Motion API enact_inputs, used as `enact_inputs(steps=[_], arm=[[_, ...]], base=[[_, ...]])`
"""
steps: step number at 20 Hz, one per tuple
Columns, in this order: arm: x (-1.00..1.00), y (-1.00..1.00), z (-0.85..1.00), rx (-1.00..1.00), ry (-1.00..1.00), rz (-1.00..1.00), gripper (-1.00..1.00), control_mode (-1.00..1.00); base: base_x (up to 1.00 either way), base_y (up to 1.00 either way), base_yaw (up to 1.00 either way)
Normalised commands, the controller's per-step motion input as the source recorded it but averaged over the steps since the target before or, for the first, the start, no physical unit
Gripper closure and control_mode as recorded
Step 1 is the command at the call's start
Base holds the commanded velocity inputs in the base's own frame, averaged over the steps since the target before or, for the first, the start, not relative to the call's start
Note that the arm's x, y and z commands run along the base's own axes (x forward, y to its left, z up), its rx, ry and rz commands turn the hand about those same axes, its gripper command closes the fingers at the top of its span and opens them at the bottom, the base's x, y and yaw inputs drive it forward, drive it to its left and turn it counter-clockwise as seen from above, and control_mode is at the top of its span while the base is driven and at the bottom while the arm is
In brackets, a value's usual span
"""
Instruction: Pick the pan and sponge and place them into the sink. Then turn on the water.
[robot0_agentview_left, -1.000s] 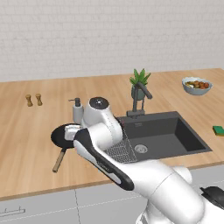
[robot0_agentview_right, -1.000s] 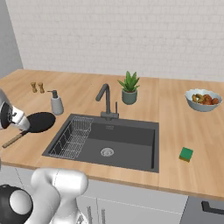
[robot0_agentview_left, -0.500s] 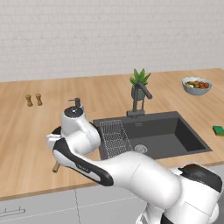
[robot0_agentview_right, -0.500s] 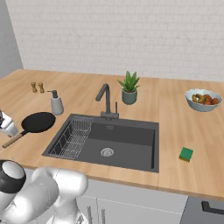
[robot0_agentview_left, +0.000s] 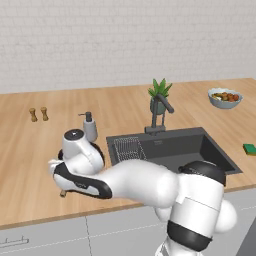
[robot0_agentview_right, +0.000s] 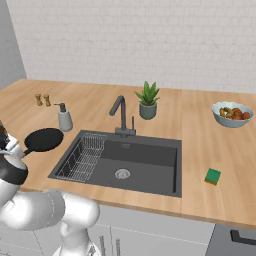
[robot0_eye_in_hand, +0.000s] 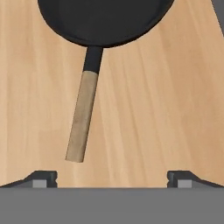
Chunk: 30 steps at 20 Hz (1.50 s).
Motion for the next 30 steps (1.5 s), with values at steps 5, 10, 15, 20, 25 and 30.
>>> enact_inputs(steps=[5, 10, 15, 20, 25, 30], arm=[[0.41, 0.24, -0.37, 0.00, 0.05, 0.00, -1.00, -1.00], [0.38, 0.25, -0.27, -0.03, 0.08, -0.01, -1.00, -1.00], [0.25, 0.22, -0.30, -0.04, 0.06, 0.00, -1.00, -1.00], [0.26, 0.18, -0.21, -0.02, 0.02, -0.01, -1.00, -1.00], [0.28, 0.14, -0.16, -0.01, 0.00, -0.01, -1.00, -1.00], [0.01, 0.01, -0.74, -0.04, 0.03, -0.02, -1.00, -1.00]], base=[[0.00, 0.00, 0.00], [0.00, 0.00, 0.00], [0.00, 0.00, 0.00], [0.00, 0.00, 0.00], [0.00, 0.00, 0.00], [0.00, 0.00, 0.00]])
